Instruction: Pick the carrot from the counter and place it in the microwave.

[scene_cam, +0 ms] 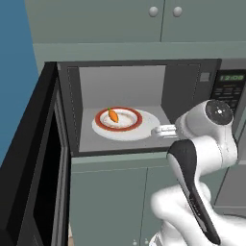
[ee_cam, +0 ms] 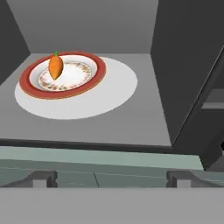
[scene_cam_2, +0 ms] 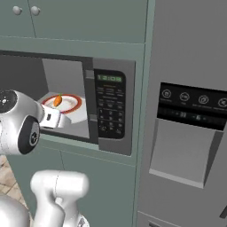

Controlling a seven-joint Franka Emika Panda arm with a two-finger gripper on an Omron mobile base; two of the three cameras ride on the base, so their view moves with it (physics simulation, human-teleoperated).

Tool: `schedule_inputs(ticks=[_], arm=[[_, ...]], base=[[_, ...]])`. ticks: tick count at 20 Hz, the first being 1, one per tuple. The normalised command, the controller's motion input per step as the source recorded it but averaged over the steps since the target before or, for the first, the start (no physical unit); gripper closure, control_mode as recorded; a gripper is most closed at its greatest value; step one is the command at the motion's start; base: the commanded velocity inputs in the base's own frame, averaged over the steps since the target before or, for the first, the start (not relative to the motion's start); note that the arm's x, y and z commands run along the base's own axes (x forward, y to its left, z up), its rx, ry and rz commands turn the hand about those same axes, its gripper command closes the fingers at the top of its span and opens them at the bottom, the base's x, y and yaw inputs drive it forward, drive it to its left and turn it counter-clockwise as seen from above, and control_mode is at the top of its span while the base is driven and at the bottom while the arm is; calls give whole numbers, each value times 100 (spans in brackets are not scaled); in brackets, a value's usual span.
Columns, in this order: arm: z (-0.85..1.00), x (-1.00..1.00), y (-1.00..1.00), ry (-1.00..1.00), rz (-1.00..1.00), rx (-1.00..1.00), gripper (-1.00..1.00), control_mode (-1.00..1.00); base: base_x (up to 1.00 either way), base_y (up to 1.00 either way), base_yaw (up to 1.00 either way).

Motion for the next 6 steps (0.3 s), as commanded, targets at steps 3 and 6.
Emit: schedule_inputs(ticks=[3, 6], arm=[[7, -100, -45, 0, 0, -16, -100, -100], [0, -100, -33, -9, 0, -19, -100, -100]], base=[[0, 0, 0], [0, 0, 0]])
